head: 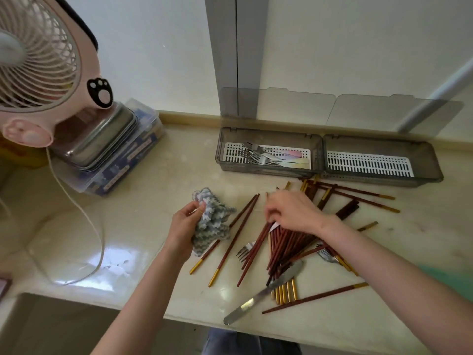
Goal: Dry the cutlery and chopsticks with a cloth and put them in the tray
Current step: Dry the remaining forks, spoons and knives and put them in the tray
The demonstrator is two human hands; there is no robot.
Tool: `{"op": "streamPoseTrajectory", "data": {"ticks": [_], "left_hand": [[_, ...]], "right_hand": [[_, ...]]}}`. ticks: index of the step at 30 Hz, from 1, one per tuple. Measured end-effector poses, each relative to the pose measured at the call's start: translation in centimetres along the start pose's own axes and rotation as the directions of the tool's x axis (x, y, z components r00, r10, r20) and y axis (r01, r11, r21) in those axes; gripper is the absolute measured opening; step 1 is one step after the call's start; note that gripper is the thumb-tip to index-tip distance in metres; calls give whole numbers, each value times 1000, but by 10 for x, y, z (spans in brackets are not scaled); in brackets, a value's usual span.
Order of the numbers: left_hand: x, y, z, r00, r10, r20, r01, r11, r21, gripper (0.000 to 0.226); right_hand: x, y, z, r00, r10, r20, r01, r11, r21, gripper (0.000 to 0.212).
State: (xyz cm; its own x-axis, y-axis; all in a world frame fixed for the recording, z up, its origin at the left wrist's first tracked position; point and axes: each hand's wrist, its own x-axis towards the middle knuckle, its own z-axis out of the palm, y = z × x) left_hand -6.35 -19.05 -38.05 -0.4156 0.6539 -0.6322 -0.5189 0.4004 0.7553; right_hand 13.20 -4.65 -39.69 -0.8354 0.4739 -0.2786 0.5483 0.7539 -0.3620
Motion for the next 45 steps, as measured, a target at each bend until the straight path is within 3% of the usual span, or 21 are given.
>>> {"op": "streamPoseTrajectory", "data": {"ticks": [2,5,9,17,27,29,31,33,35,37,40,45], "left_hand": [[0,-1,-1,1000,-4,-4,4,1000,-4,16],[1,-5,3,1000,-12,17,12,1000,-11,17],[2,-9,11,997,-26,71,27,1000,-4,20],[6,-12,15,995,-50,89,49,999,15,20],[1,-14,19,981,-133,139,129,991,34,16],[1,-15,21,981,-131,141,131,991,9,17],[2,-16,23,977,-151,149,160,986,-52,19],[3,-17,24,963,-183,197,210,970,-123,27],[2,-17,31,951,-194,241,234,960,-152,31],[0,-19,41,956,-166,243,203,969,-138,30],[0,-23,56,978,-99,185,124,984,-128,30],[5,-30,63,998,-22,54,21,1000,8,8]], "right_hand": [[-11,7,18,996,13,87,-7,998,-61,12],[-17,14,33,999,31,14,-30,999,-41,16],[-17,13,39,999,-43,13,44,996,-75,12],[-12,7,14,973,-39,228,76,985,-154,10],[-20,-2,-44,944,136,299,-152,988,30,13],[-33,9,-59,931,159,329,-244,940,236,11],[-47,22,-63,965,167,202,-249,831,498,14],[-59,22,-58,961,276,-18,-169,638,751,15],[-60,6,-43,901,408,-143,-62,450,891,18],[-54,-20,-21,885,442,-146,-39,383,923,19],[-46,-50,11,882,458,-110,-79,374,924,16],[-47,-69,31,853,521,-34,-144,296,944,7]]}}
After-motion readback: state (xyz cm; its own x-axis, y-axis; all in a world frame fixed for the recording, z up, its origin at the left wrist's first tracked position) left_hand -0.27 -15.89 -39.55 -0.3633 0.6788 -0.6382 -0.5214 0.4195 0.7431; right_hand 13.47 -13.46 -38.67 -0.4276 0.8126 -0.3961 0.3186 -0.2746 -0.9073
